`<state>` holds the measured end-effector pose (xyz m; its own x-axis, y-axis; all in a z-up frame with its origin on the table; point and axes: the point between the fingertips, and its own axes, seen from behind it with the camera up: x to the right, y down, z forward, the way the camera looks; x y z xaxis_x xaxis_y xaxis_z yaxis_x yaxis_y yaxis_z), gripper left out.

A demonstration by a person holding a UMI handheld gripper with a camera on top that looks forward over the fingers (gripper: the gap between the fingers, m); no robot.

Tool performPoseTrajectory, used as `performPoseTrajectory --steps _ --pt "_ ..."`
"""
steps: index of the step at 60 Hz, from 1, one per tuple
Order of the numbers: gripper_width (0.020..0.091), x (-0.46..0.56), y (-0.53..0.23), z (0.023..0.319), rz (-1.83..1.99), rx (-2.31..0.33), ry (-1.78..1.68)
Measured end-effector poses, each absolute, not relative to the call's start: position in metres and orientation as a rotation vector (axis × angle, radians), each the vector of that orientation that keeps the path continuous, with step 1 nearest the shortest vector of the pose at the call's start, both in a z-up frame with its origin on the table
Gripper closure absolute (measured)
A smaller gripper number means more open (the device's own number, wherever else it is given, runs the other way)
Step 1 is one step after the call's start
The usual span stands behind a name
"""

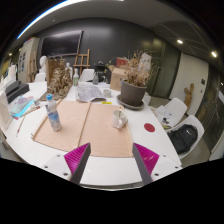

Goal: Pour water

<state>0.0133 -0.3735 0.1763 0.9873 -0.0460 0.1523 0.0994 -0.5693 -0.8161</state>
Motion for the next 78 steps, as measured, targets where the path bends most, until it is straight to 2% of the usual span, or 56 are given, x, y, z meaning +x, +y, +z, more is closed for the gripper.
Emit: performPoseTrajectory --steps 21,44,48,50,53,55,70,78 --pt "0.0251 -0.203 -0.31 0.12 -0.042 -2.117 -0.093" --pt "0.0266 -0.272 -0.17 0.078 -0.011 -1.969 -0.021" --pt "0.0295 -0.277 -0.151 0.068 -0.003 -1.964 -0.019" --pt "0.0333 -0.279 -0.143 0.062 0.003 -1.964 -0.015" --pt "0.0449 -0.281 -0.134 0.056 0.011 -1.966 -0.009" --pt "0.0586 -0.279 -0.13 0.054 0.006 -1.962 -0.001" --pt "0.0734 -0.269 -0.126 0.065 -0.049 -1.954 -0.006" --pt "0.0735 -0.268 -0.12 0.111 0.006 -1.908 -0.004"
